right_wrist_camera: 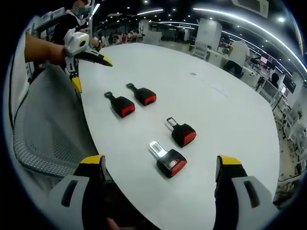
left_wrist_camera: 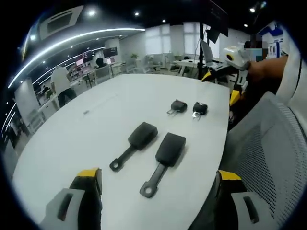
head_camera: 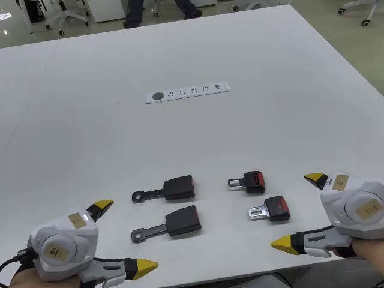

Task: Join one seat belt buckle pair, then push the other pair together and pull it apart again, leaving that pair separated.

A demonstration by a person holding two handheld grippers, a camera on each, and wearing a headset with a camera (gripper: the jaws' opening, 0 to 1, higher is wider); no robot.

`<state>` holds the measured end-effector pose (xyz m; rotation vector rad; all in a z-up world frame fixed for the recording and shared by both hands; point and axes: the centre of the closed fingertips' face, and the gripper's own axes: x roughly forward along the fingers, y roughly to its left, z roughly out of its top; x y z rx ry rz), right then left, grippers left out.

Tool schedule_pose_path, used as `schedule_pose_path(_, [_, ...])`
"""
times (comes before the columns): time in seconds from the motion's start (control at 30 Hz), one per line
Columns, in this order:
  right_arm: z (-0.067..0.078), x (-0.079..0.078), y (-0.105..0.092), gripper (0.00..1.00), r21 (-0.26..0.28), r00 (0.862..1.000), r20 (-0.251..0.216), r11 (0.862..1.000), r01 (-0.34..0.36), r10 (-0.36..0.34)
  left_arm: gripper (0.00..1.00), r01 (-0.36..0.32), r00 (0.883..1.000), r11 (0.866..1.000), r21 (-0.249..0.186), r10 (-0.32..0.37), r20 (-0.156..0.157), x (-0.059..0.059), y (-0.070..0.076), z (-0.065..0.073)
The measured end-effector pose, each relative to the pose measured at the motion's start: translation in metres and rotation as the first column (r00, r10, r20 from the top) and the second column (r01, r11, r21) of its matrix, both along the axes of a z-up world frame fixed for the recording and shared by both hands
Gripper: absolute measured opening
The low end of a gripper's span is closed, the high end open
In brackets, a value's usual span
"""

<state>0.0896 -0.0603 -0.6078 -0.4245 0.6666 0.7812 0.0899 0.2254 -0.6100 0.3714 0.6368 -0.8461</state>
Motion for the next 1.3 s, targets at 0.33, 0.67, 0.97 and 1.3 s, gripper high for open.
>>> schedule_pose_path(0.33, [-0.001, -0.001, 0.004, 0.95, -0.004, 1.000, -0.004, 1.000, -0.009, 0.009, 0.97, -0.023, 1.000, 0.999, -0.034, 0.023, -0.006, 0.002, 0.003, 0.000])
schedule_pose_path(0.67, [0.000, -0.001, 0.007, 0.93, 0.008, 1.000, 0.001, 1.000, -0.012, 0.012, 0.95, -0.025, 1.000, 0.999, -0.029, 0.025, -0.007, 0.002, 0.004, -0.001])
schedule_pose_path(0.97, [0.001, 0.003, 0.009, 0.93, 0.008, 1.000, 0.005, 1.000, -0.017, 0.017, 0.95, -0.019, 1.000, 1.000, -0.022, 0.019, -0.004, 0.003, 0.004, 0.000])
schedule_pose_path(1.3, [0.000, 0.006, 0.011, 0.92, 0.004, 1.000, 0.005, 1.000, -0.025, 0.025, 0.93, -0.019, 1.000, 0.999, -0.032, 0.019, -0.012, 0.002, -0.004, 0.004])
